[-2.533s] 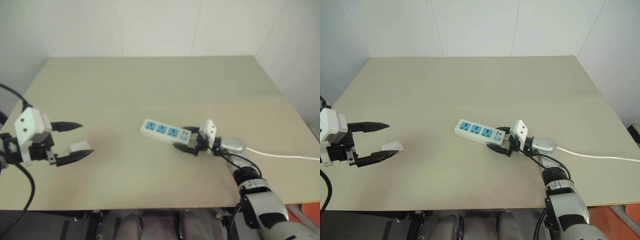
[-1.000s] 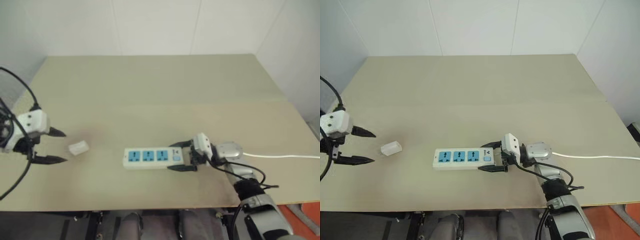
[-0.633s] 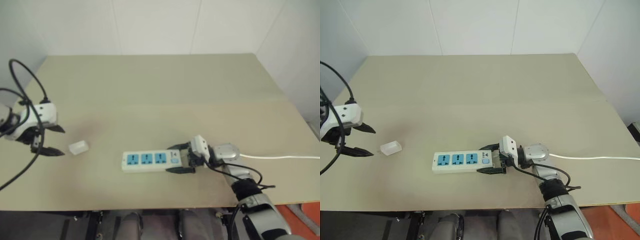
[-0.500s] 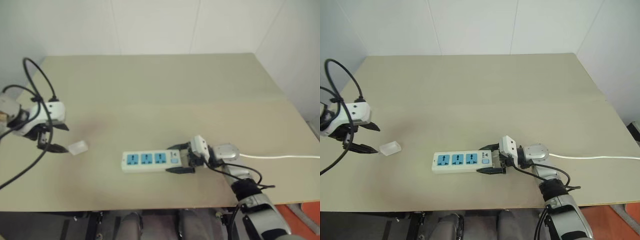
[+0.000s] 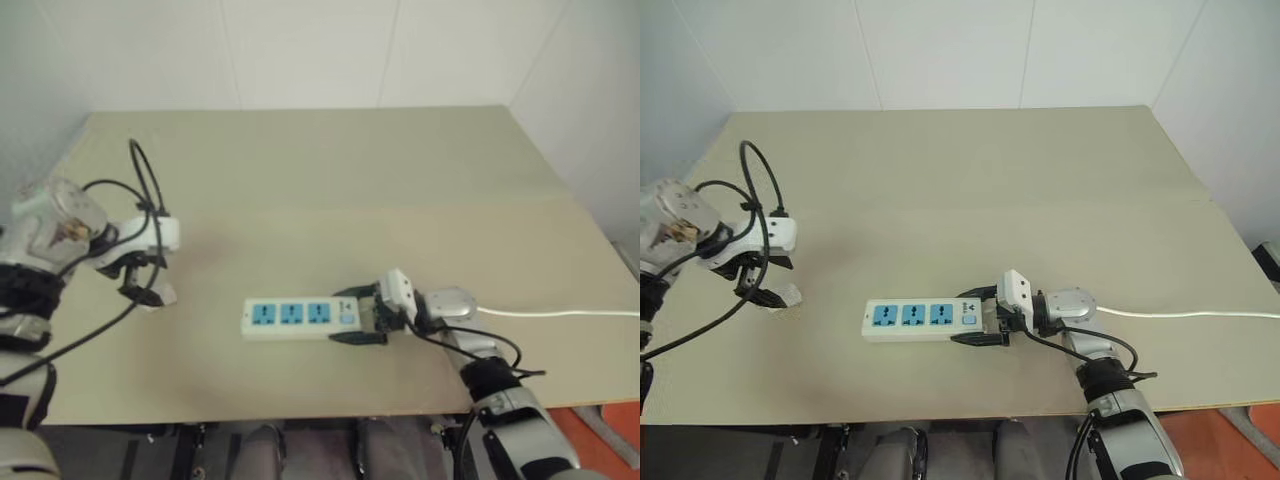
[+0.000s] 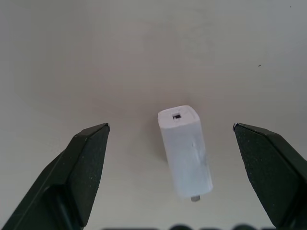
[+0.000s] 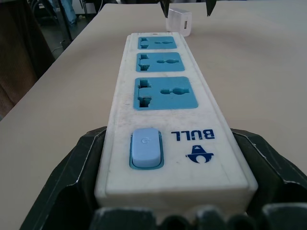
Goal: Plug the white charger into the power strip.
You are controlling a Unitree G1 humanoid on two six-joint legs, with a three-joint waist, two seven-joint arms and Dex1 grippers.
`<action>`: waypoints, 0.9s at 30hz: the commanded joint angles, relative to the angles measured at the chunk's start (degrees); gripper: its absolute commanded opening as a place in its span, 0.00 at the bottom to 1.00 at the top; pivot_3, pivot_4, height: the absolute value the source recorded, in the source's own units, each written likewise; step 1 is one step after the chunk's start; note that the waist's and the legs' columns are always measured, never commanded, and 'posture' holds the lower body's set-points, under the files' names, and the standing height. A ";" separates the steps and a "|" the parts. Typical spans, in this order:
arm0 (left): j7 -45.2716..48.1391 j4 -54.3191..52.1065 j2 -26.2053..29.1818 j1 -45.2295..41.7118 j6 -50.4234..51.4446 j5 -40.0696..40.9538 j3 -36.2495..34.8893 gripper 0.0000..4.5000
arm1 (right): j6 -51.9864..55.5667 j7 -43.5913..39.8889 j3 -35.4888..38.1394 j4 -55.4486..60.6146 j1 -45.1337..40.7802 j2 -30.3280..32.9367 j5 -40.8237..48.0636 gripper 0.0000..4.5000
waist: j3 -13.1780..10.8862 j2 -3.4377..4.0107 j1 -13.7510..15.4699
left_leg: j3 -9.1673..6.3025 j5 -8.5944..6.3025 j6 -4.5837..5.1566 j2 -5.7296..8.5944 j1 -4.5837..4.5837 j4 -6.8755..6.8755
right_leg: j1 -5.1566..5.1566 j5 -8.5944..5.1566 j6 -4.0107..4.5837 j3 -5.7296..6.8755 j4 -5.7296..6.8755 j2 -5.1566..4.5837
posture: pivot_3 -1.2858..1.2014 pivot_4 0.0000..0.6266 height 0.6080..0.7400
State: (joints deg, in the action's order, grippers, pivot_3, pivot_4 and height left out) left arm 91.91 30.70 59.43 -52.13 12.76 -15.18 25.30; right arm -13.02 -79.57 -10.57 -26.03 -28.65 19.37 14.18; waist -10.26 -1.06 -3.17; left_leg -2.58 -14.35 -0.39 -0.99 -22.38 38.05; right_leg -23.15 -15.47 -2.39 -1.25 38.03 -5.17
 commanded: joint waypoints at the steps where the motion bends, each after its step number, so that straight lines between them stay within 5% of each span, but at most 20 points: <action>1: 0.10 -0.35 -0.11 -0.31 0.31 -1.87 -0.09 1.00 | -0.41 0.82 0.62 1.63 -0.93 -0.76 1.14 0.76 | 0.00 0.00 -0.13 | 0.00 0.00 -0.01 0.00 -0.01 0.00 | 0.00 0.00 0.00 0.00 0.00 0.00 | 0.52 0.24 1.00; 20: -3.50 1.65 -4.00 3.41 1.78 -4.02 -0.19 1.00 | 0.26 1.66 0.68 2.59 0.10 -0.46 1.53 0.76 | 0.00 0.00 -0.14 | -0.04 0.02 -0.02 0.03 0.07 0.08 | 0.05 0.00 0.00 -0.01 0.04 -0.03 | 0.52 0.24 1.00; 27: -2.25 -1.67 -3.68 5.11 3.52 -3.39 -0.77 0.51 | 0.20 1.88 0.71 2.38 0.01 -0.28 1.37 0.76 | 0.00 0.00 -0.22 | -0.02 0.02 -0.03 0.03 0.10 0.23 | 0.05 0.00 0.00 -0.08 0.05 -0.02 | 0.52 0.24 1.00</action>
State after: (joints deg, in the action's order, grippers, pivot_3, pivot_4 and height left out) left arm 88.27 29.69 55.77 -48.32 15.44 -18.40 24.16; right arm -12.41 -77.52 -10.57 -25.87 -28.23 19.14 14.24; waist -10.25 -1.06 -3.39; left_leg -2.59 -14.33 -0.42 -0.96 -22.28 38.28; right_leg -23.10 -15.47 -2.39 -1.34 38.08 -5.19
